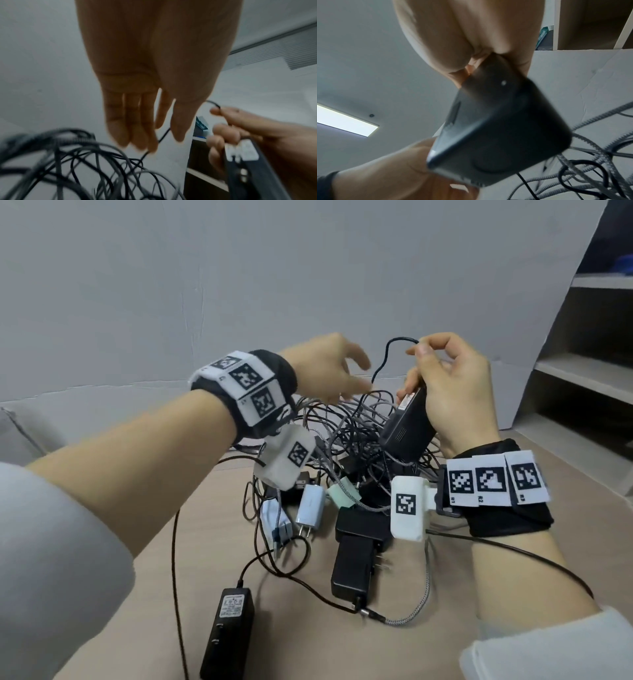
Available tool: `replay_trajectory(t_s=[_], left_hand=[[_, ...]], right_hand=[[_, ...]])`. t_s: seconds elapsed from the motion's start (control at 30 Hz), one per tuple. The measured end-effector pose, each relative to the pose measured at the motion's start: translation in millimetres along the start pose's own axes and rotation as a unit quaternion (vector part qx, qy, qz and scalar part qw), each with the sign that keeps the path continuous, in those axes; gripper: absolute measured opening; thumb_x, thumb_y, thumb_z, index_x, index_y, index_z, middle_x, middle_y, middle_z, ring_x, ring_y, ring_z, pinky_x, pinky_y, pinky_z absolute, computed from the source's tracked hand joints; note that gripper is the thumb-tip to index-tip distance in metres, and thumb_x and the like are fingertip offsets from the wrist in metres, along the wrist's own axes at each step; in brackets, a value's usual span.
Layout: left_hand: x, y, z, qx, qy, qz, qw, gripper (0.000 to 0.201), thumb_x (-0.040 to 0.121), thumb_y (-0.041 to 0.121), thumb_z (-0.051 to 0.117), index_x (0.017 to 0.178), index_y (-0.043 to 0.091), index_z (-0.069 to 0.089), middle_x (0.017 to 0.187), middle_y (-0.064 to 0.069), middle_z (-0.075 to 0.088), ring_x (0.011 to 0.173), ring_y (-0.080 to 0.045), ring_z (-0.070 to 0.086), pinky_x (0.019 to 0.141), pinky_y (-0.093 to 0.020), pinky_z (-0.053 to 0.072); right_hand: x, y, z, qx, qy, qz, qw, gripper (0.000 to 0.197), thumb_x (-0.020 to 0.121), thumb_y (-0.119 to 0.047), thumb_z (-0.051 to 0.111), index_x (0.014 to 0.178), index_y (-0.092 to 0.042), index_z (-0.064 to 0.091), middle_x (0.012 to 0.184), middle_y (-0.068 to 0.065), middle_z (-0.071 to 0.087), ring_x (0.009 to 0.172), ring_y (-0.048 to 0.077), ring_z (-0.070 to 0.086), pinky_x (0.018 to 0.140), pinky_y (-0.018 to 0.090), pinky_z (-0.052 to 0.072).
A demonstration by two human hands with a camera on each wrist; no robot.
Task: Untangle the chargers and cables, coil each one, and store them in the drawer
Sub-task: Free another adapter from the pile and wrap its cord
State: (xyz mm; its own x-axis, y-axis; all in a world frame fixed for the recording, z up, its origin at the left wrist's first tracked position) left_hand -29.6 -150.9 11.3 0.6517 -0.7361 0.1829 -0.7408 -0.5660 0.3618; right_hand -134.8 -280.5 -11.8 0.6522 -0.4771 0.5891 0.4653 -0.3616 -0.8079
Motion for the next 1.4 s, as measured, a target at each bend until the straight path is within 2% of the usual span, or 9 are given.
replay_trajectory(t_s=[0.1, 0.23, 0.37, 0.7, 0.83, 0.93, 1.07, 1.23, 1.4], left_hand=[[11.7, -10.9, 44.8, 0.0, -0.105, -0.042, 0.994, 0.026, 0.097, 0.038, 0.064, 0.111, 0.015, 0.065, 0.085, -0.004, 0.075, 0.066, -0.013, 0.069, 0.064, -0.025, 0.06], [18.1, -33.9, 58.5, 0.093, -0.095, -0.073, 0.988, 0.031, 0.099, 0.04, 0.059, 0.103, 0.011, 0.071, 0.068, 0.002, 0.062, 0.056, -0.013, 0.06, 0.06, -0.025, 0.052], [21.0, -45.5, 54.8, 0.128, -0.094, -0.083, 0.984, 0.028, 0.1, 0.033, 0.057, 0.106, 0.009, 0.072, 0.079, -0.003, 0.067, 0.063, -0.017, 0.059, 0.056, -0.022, 0.047], [20.2, -19.8, -37.9, -0.082, 0.111, -0.003, 0.99, 0.032, 0.107, 0.017, 0.04, 0.091, 0.008, 0.066, 0.085, -0.004, 0.075, 0.054, -0.01, 0.064, 0.052, -0.024, 0.052], [6.5, 8.7, -62.4, -0.192, 0.14, 0.055, 0.97, 0.03, 0.107, 0.015, 0.041, 0.095, 0.002, 0.065, 0.083, -0.011, 0.072, 0.06, -0.016, 0.064, 0.06, -0.031, 0.059], [-3.6, 33.4, -61.8, -0.221, 0.112, 0.099, 0.964, 0.03, 0.107, 0.017, 0.044, 0.101, -0.002, 0.066, 0.082, -0.011, 0.072, 0.065, -0.019, 0.065, 0.063, -0.032, 0.059], [-13.9, 55.5, -54.0, -0.265, 0.07, 0.136, 0.952, 0.031, 0.107, 0.02, 0.047, 0.109, -0.004, 0.066, 0.088, -0.016, 0.072, 0.068, -0.018, 0.066, 0.066, -0.031, 0.059], [-11.8, 36.9, -31.1, -0.321, 0.021, 0.07, 0.944, 0.029, 0.105, 0.021, 0.053, 0.122, -0.001, 0.059, 0.11, -0.019, 0.073, 0.086, -0.026, 0.071, 0.079, -0.035, 0.061], [-6.5, -5.3, 48.2, -0.051, -0.116, 0.022, 0.992, 0.045, 0.099, 0.039, 0.06, 0.14, 0.02, 0.056, 0.133, 0.006, 0.064, 0.117, -0.011, 0.062, 0.109, -0.036, 0.046]], right_hand=[[-2.7, -12.0, 1.3, 0.014, -0.011, -0.028, 0.999, 0.014, 0.103, -0.022, 0.053, 0.091, -0.022, 0.06, 0.061, -0.003, 0.063, 0.056, 0.022, 0.062, 0.069, 0.055, 0.054], [-1.3, -15.2, -1.9, 0.033, -0.002, -0.035, 0.999, 0.014, 0.103, -0.017, 0.053, 0.091, -0.019, 0.06, 0.066, -0.003, 0.064, 0.054, 0.019, 0.06, 0.066, 0.055, 0.055], [1.3, -0.4, -5.0, 0.048, 0.018, 0.006, 0.999, 0.016, 0.103, -0.014, 0.05, 0.09, -0.016, 0.058, 0.06, -0.001, 0.059, 0.051, 0.02, 0.058, 0.059, 0.048, 0.054], [0.9, 27.9, -1.8, 0.094, 0.038, 0.129, 0.986, 0.002, 0.101, -0.013, 0.05, 0.101, -0.012, 0.052, 0.05, 0.005, 0.055, 0.048, 0.025, 0.054, 0.052, 0.035, 0.053], [-3.2, 30.0, 17.0, 0.043, -0.034, 0.133, 0.99, 0.026, 0.092, -0.021, 0.07, 0.114, -0.013, 0.06, 0.051, -0.001, 0.057, 0.05, 0.018, 0.058, 0.062, 0.041, 0.058], [-9.0, 31.2, 32.9, 0.005, -0.081, 0.124, 0.989, 0.033, 0.088, -0.027, 0.076, 0.117, -0.015, 0.066, 0.056, 0.004, 0.061, 0.05, 0.018, 0.06, 0.053, 0.029, 0.053], [-9.9, 39.5, 37.5, -0.021, -0.088, 0.117, 0.989, 0.017, 0.093, -0.023, 0.069, 0.086, -0.007, 0.07, 0.056, 0.009, 0.059, 0.048, 0.027, 0.061, 0.053, 0.035, 0.051], [-8.0, 51.3, 23.7, -0.012, -0.043, 0.162, 0.986, 0.023, 0.097, -0.012, 0.058, 0.079, 0.0, 0.067, 0.069, 0.018, 0.065, 0.044, 0.025, 0.059, 0.05, 0.036, 0.052], [-8.3, 56.3, 14.6, 0.014, -0.006, 0.193, 0.981, 0.025, 0.102, -0.012, 0.052, 0.085, 0.004, 0.063, 0.071, 0.019, 0.067, 0.041, 0.024, 0.06, 0.044, 0.031, 0.052]])
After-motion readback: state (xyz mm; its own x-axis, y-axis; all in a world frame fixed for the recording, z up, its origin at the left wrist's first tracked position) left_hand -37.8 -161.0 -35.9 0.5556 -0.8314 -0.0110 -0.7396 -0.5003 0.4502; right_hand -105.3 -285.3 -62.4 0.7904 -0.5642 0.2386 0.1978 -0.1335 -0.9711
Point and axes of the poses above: each hand's wrist, its own x-axis towards the middle knuckle, its own z-axis out of the palm, y = z × x, the point moved 8 cm from there along x, towards the middle knuckle
